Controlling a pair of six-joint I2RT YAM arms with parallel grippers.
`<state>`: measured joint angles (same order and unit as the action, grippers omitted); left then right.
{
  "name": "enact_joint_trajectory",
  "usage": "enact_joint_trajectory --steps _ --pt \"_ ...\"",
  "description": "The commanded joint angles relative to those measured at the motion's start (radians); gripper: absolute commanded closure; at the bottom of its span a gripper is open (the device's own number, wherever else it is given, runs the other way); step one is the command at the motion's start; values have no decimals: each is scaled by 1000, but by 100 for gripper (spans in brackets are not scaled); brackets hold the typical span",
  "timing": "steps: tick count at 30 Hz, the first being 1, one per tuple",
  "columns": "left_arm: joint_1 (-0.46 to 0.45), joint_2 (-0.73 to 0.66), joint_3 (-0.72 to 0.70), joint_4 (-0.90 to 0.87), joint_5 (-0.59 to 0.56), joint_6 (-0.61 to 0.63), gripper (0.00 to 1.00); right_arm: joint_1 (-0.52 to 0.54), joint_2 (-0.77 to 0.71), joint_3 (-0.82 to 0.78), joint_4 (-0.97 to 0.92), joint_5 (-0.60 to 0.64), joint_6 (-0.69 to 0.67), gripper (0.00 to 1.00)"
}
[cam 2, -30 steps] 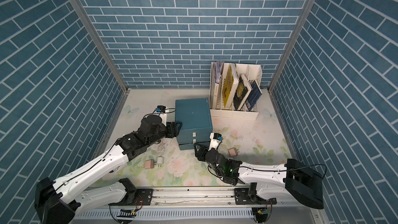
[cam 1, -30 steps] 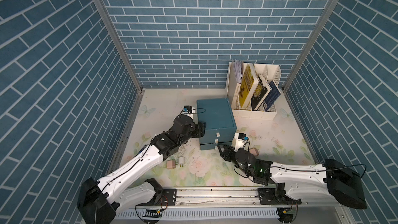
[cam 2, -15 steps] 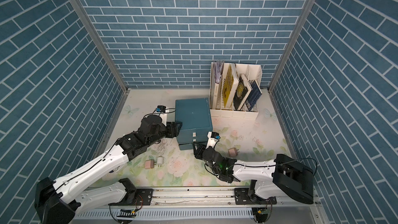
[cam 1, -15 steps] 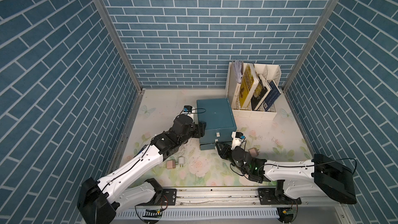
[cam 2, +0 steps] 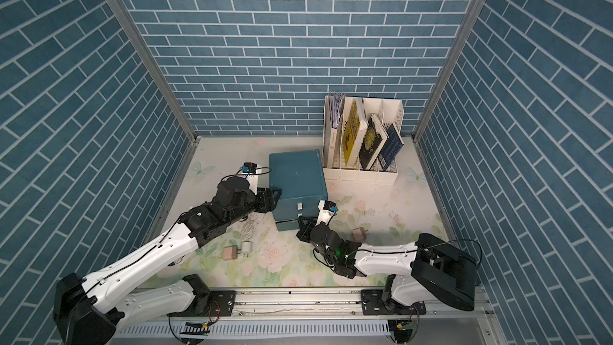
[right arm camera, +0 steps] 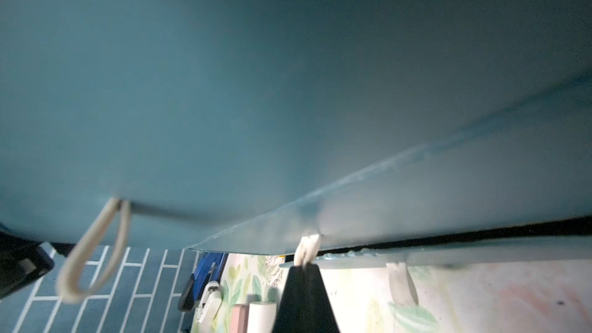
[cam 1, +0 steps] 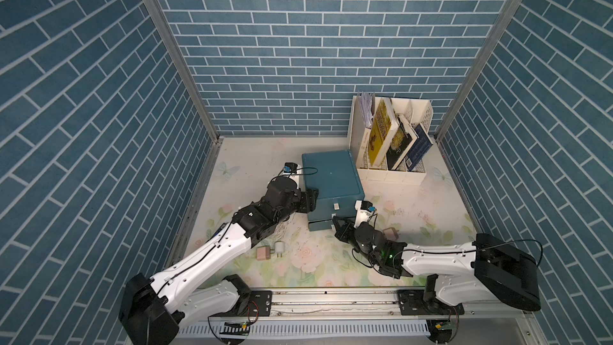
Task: Place the plugs into the drawer by color
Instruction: Open the drawer in the storage box.
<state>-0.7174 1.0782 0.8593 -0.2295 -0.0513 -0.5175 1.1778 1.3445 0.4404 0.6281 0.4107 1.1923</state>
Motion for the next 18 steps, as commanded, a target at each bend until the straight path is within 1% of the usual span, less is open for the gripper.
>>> enact_joint_trajectory --steps 1,6,10,18 --pt "7 11 -10 -43 -6 24 26 0 -2 37 -12 -10 -47 100" --pt "7 1 7 -72 -39 14 24 58 -24 23 -71 11 -56 100" --pt "7 -3 21 -89 -48 -5 23 141 -63 17 -161 88 -47 100" --pt "7 17 17 -63 -13 -27 26 282 -170 -11 -322 229 27 100"
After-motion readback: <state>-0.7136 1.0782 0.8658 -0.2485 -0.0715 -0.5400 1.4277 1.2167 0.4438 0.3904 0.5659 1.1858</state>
